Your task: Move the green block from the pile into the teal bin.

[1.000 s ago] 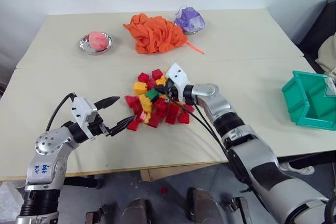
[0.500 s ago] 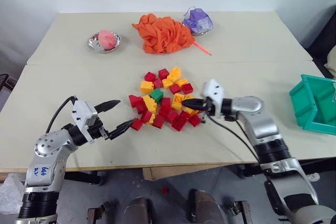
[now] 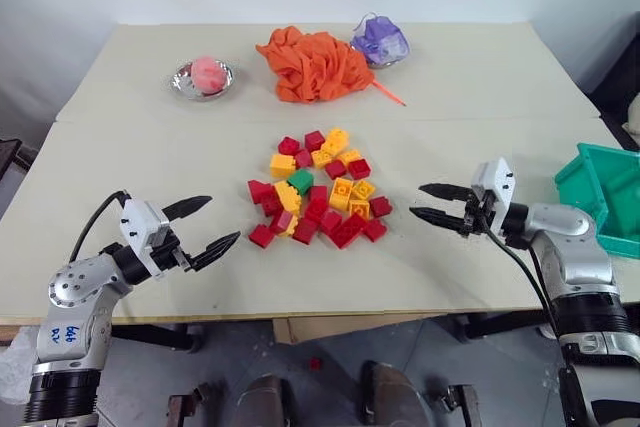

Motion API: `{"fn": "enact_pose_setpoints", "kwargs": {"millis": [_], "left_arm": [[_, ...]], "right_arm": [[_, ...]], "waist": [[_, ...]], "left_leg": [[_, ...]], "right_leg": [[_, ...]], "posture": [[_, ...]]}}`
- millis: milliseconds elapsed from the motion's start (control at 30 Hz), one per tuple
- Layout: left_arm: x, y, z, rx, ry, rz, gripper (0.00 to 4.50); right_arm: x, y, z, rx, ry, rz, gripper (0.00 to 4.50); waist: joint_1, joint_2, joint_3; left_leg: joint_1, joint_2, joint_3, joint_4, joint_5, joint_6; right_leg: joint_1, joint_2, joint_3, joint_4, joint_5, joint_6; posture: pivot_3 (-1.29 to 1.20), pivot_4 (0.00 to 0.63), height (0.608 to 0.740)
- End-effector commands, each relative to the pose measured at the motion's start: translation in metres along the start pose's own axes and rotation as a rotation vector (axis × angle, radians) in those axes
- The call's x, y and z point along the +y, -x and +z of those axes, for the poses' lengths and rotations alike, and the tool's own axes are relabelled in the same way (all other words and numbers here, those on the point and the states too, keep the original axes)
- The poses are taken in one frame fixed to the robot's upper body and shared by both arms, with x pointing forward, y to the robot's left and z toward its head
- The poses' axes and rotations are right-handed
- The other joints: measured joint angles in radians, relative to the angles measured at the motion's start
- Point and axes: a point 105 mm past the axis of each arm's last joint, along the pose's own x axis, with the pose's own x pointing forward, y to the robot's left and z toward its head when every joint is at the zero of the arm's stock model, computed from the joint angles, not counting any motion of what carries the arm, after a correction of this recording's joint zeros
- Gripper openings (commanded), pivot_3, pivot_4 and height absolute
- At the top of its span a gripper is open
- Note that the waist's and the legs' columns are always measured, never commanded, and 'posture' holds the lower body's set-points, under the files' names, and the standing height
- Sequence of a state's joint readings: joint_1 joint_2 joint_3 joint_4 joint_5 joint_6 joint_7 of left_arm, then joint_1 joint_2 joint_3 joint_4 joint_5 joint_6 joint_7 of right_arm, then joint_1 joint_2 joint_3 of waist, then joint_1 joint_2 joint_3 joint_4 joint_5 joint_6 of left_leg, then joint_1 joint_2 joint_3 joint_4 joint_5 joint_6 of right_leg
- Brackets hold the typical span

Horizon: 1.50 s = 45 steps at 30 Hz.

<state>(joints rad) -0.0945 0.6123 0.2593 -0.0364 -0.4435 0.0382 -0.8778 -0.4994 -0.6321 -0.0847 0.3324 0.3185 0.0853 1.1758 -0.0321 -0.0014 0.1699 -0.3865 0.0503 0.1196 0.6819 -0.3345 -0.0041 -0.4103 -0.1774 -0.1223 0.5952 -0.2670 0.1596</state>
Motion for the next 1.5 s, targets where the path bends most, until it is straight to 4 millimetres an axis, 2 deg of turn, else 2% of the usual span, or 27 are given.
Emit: {"fn": "enact_pose_setpoints", "kwargs": {"millis": [33, 100, 133, 233, 367, 467, 600, 900, 1167, 1267, 1400, 1500], "left_arm": [[-0.003, 0.007, 0.014, -0.025, -0.042, -0.003, 4.50], [-0.007, 0.007, 0.015, -0.027, -0.035, -0.015, 4.50], [-0.010, 0.007, 0.015, -0.026, -0.027, -0.026, 4.50], [-0.014, 0.007, 0.015, -0.023, -0.015, -0.044, 4.50], [-0.014, 0.010, 0.017, -0.018, -0.010, -0.051, 4.50], [-0.014, 0.013, 0.016, -0.008, -0.005, -0.047, 4.50], [-0.013, 0.017, 0.016, -0.002, -0.011, -0.030, 4.50], [-0.015, 0.018, 0.016, -0.002, -0.010, -0.019, 4.50], [-0.012, 0.015, 0.018, -0.012, -0.019, -0.011, 4.50], [-0.012, 0.014, 0.019, -0.017, -0.022, -0.009, 4.50], [-0.013, 0.012, 0.020, -0.028, -0.023, -0.013, 4.50], [-0.019, 0.001, 0.025, -0.060, -0.019, -0.054, 4.50]], "right_arm": [[0.020, -0.034, 0.039, -0.101, 0.054, 0.136, 3.81], [0.029, -0.049, 0.048, -0.115, 0.045, 0.176, 4.48], [0.034, -0.066, 0.054, -0.118, 0.039, 0.195, 4.48], [0.044, -0.099, 0.063, -0.099, 0.028, 0.209, 4.48], [0.044, -0.140, 0.069, -0.040, 0.026, 0.155, 4.48], [0.040, -0.157, 0.060, 0.067, 0.028, 0.130, 4.48], [0.035, -0.179, 0.056, 0.115, 0.022, 0.079, 4.48], [0.039, -0.200, 0.046, 0.179, -0.001, 0.036, 4.48], [0.058, -0.215, 0.049, 0.185, -0.027, 0.080, 4.48], [0.058, -0.215, 0.048, 0.184, -0.025, 0.072, 3.85], [0.049, -0.210, 0.056, 0.141, -0.012, 0.044, 2.51], [0.032, -0.192, 0.090, -0.086, 0.058, 0.009, 2.28]], "waist": [[-0.008, 0.000, 0.000], [-0.018, 0.000, 0.000], [-0.018, 0.000, 0.000], [-0.019, 0.000, 0.000], [-0.008, 0.000, 0.000], [-0.005, 0.000, 0.000], [-0.011, 0.000, 0.000], [-0.030, 0.000, 0.000], [-0.031, 0.000, 0.000], [-0.034, 0.000, 0.000], [-0.040, 0.000, 0.000], [-0.039, 0.000, 0.000]], "left_leg": [[0.000, 0.000, 0.000, 0.000, 0.000, 0.000], [0.000, 0.001, 0.000, 0.000, 0.000, 0.000], [0.000, 0.001, 0.000, 0.000, 0.000, -0.001], [0.000, 0.001, 0.000, 0.000, 0.000, -0.001], [0.000, 0.001, 0.000, 0.000, 0.000, -0.001], [-0.001, 0.001, 0.000, 0.001, 0.000, -0.001], [-0.001, 0.001, 0.000, 0.000, 0.000, -0.001], [-0.001, 0.001, 0.000, -0.001, 0.000, -0.001], [-0.001, 0.001, 0.000, -0.001, 0.001, -0.001], [0.000, 0.001, 0.000, -0.002, 0.000, -0.001], [-0.001, 0.001, 0.000, -0.002, 0.000, -0.001], [-0.001, 0.001, 0.000, -0.002, 0.000, -0.001]], "right_leg": [[0.000, 0.000, 0.000, 0.000, 0.000, 0.000], [-0.001, 0.000, 0.000, 0.001, 0.000, 0.000], [-0.001, 0.000, 0.000, 0.001, 0.000, 0.000], [-0.001, 0.000, 0.000, 0.002, 0.000, 0.000], [-0.001, 0.000, 0.000, 0.002, 0.000, 0.000], [-0.001, 0.000, 0.000, 0.002, 0.000, 0.000], [-0.002, 0.000, 0.000, 0.002, 0.000, -0.001], [-0.002, 0.000, 0.000, 0.002, 0.000, -0.001], [-0.002, 0.000, 0.000, 0.002, 0.000, -0.001], [-0.002, 0.001, 0.000, 0.002, 0.000, -0.001], [-0.002, 0.001, 0.000, 0.002, 0.000, -0.001], [-0.002, 0.001, 0.000, 0.002, 0.000, -0.001]], "posture": [[0.00, 0.150, 0.740], [0.00, 0.150, 0.740], [0.00, 0.150, 0.740], [0.00, 0.150, 0.740], [0.00, 0.150, 0.740], [0.00, 0.150, 0.740], [0.00, 0.150, 0.740], [0.00, 0.150, 0.740], [0.00, 0.150, 0.740], [0.00, 0.150, 0.740], [0.00, 0.150, 0.740], [0.00, 0.150, 0.740]]}}
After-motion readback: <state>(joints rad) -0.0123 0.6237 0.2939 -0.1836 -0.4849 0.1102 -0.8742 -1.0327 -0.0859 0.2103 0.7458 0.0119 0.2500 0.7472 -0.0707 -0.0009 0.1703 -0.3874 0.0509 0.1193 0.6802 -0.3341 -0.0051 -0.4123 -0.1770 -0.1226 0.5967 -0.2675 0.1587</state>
